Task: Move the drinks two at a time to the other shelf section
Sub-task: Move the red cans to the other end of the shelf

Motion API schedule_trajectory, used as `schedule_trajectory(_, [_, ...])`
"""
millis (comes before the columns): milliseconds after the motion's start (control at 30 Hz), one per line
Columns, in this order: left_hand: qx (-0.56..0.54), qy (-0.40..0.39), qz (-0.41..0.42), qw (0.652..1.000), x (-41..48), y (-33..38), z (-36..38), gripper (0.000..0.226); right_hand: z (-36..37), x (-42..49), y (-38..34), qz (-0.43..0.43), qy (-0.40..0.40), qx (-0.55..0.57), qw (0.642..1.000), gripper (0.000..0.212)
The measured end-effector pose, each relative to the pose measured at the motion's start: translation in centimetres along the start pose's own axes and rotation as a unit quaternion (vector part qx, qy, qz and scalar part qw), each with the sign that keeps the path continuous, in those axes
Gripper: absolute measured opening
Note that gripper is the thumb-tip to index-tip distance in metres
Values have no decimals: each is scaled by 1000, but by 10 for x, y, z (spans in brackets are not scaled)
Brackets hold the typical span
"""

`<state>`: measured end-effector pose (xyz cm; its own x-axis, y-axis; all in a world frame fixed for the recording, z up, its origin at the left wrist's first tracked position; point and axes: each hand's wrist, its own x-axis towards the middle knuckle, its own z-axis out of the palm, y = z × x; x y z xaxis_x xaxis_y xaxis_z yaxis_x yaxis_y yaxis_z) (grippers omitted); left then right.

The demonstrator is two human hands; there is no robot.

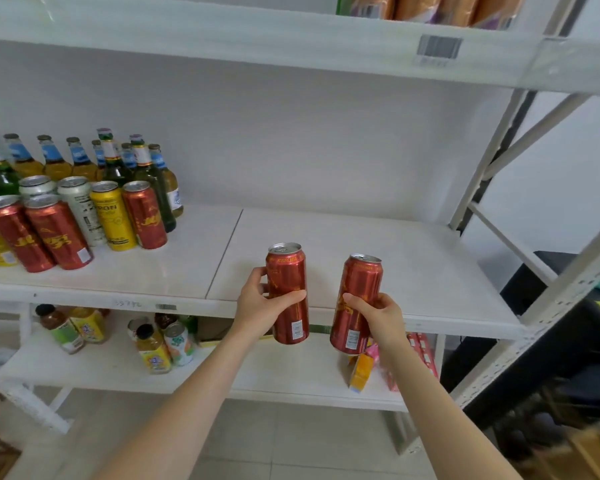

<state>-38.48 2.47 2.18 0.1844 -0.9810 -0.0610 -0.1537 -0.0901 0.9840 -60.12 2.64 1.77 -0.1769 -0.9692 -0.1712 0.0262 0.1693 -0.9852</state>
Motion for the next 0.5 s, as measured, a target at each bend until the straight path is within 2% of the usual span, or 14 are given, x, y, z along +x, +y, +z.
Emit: schedule_trajectory(500, [2,-69,9,998,79,32,123,73,-123,106,-20,-12,68,54,996,40])
